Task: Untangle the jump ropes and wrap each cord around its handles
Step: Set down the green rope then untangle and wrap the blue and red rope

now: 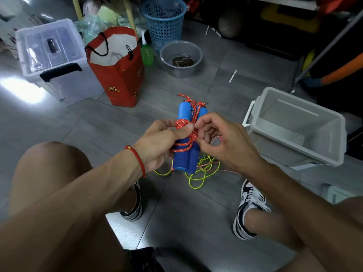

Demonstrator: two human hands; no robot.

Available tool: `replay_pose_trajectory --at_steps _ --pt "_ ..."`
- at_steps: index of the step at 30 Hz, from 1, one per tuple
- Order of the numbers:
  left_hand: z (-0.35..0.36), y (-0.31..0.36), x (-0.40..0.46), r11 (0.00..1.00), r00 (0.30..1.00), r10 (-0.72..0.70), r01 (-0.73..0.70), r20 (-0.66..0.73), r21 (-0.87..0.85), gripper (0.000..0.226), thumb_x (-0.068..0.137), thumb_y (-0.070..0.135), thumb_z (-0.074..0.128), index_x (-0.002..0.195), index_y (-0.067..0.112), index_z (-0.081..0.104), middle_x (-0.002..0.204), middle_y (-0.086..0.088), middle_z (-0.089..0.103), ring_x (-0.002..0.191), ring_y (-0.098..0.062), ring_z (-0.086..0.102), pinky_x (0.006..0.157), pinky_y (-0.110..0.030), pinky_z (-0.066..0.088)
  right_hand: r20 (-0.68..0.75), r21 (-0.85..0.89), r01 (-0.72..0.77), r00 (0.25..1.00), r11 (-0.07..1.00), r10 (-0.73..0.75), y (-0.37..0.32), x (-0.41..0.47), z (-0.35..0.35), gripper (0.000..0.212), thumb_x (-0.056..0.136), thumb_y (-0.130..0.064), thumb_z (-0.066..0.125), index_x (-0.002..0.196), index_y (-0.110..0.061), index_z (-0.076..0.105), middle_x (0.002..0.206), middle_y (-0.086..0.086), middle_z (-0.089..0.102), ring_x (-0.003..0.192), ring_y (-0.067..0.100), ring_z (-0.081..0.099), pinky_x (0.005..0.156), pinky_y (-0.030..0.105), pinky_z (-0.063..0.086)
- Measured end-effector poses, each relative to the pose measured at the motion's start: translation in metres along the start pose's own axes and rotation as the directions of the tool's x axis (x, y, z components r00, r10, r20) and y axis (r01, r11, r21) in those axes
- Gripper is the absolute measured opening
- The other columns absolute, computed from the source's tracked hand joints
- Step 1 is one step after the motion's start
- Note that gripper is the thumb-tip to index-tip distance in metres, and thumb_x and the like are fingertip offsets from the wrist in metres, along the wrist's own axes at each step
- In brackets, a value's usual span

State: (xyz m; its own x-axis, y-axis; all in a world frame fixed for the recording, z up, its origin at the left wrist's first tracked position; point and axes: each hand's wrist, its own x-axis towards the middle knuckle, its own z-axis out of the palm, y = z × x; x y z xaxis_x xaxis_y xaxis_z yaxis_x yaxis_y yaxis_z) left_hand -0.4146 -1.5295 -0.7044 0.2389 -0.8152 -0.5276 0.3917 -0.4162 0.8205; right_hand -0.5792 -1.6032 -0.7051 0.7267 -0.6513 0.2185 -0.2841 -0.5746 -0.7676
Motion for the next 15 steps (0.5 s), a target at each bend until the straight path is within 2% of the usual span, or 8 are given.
replay_pose_trajectory --at_steps 4,8,12,15 --pt "-0.002 0.001 0.004 1.0 1.0 0.01 -0.01 -0.029 -0.006 0.044 0.088 0.015 0.074 0.124 -0.003 0.058 0.097 -0.013 0.07 0.084 -0.023 0.069 0.076 -0.041 0.06 -0.117 0.085 -0.095 0.988 0.992 0.105 0.008 0.0 0.008 0.017 0.081 -0.003 0.077 0.094 -0.011 0.069 0.076 0.002 0.068 0.065 0.015 0.063 0.067 0.024 0.055" --pt "0.0 0.0 0.005 1.0 0.998 0.014 -0.014 -0.053 0.004 0.046 0.087 0.017 0.074 0.125 -0.003 0.057 0.101 -0.014 0.07 0.088 -0.025 0.069 0.08 -0.047 0.06 -0.118 0.11 -0.148 0.98 0.983 0.161 0.01 -0.001 0.012 0.01 0.083 -0.005 0.076 0.091 -0.01 0.075 0.077 0.006 0.068 0.066 0.014 0.061 0.064 0.019 0.051" --pt "0.0 0.003 0.005 1.0 0.998 0.024 -0.025 -0.053 -0.015 0.049 0.086 0.019 0.076 0.126 -0.002 0.056 0.103 -0.015 0.072 0.088 -0.026 0.07 0.075 -0.044 0.06 -0.084 -0.021 -0.12 0.989 0.993 0.118 0.008 -0.001 0.014 0.01 0.09 -0.007 0.068 0.098 -0.013 0.069 0.093 -0.005 0.058 0.08 0.003 0.055 0.075 0.01 0.043" --pt "0.001 0.005 0.005 0.999 0.999 0.042 -0.043 -0.034 -0.023 0.049 0.086 0.018 0.075 0.126 -0.002 0.056 0.104 -0.016 0.072 0.089 -0.027 0.07 0.077 -0.043 0.06 -0.055 -0.069 -0.137 0.989 0.988 0.134 0.005 -0.001 0.016 0.009 0.095 -0.006 0.06 0.101 -0.012 0.064 0.102 -0.005 0.046 0.089 0.0 0.048 0.081 0.006 0.036"
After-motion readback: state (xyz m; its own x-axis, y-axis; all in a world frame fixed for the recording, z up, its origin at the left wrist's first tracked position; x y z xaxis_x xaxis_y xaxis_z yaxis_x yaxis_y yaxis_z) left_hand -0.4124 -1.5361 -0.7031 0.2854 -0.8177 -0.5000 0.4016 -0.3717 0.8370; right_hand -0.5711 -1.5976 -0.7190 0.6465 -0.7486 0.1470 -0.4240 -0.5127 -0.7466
